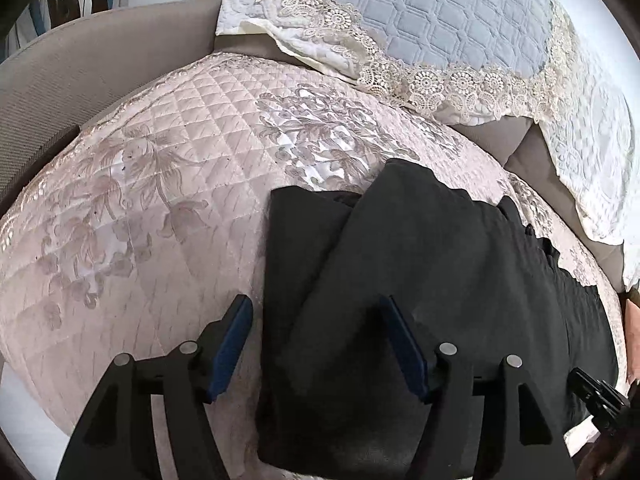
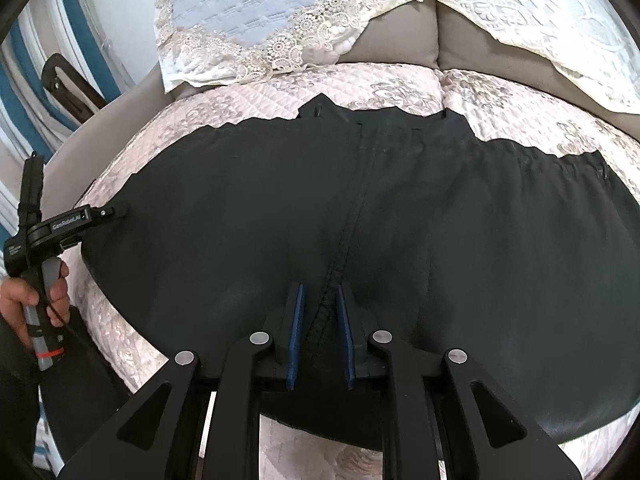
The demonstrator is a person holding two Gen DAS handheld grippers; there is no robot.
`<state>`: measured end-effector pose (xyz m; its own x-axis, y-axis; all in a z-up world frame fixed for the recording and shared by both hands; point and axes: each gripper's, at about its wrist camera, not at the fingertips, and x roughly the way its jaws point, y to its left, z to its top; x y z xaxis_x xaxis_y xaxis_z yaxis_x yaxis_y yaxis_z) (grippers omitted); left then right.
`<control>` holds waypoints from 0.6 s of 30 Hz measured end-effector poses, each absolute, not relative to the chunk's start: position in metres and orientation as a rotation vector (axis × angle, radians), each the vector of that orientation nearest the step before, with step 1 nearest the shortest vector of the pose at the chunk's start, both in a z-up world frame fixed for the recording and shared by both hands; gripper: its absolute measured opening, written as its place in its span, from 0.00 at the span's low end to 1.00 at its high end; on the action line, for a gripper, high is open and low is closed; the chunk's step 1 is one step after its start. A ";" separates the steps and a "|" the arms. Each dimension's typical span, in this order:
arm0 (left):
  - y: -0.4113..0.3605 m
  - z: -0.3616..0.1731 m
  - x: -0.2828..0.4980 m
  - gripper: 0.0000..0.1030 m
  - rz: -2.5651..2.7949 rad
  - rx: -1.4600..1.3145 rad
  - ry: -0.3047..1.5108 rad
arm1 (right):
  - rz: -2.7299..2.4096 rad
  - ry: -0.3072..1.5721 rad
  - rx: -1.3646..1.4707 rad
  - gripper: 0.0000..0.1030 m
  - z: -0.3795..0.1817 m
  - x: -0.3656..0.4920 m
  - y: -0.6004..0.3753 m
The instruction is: Fold large clothes
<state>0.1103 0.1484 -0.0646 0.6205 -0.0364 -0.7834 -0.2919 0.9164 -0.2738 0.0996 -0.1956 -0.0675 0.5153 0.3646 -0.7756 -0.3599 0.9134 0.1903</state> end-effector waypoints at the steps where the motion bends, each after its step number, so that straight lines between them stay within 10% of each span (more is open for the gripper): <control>1: 0.146 -0.065 0.108 0.68 0.139 -0.396 0.895 | 0.436 0.933 0.006 0.17 -0.068 0.099 -0.196; 18: 0.125 -0.068 0.110 0.53 0.166 -0.267 0.902 | 0.439 0.935 -0.001 0.18 -0.074 0.098 -0.196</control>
<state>0.1096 0.1253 -0.0677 0.6104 0.0304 -0.7915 -0.2537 0.9541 -0.1590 0.0975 -0.1961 -0.0736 0.5120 0.3648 -0.7777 -0.3659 0.9117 0.1868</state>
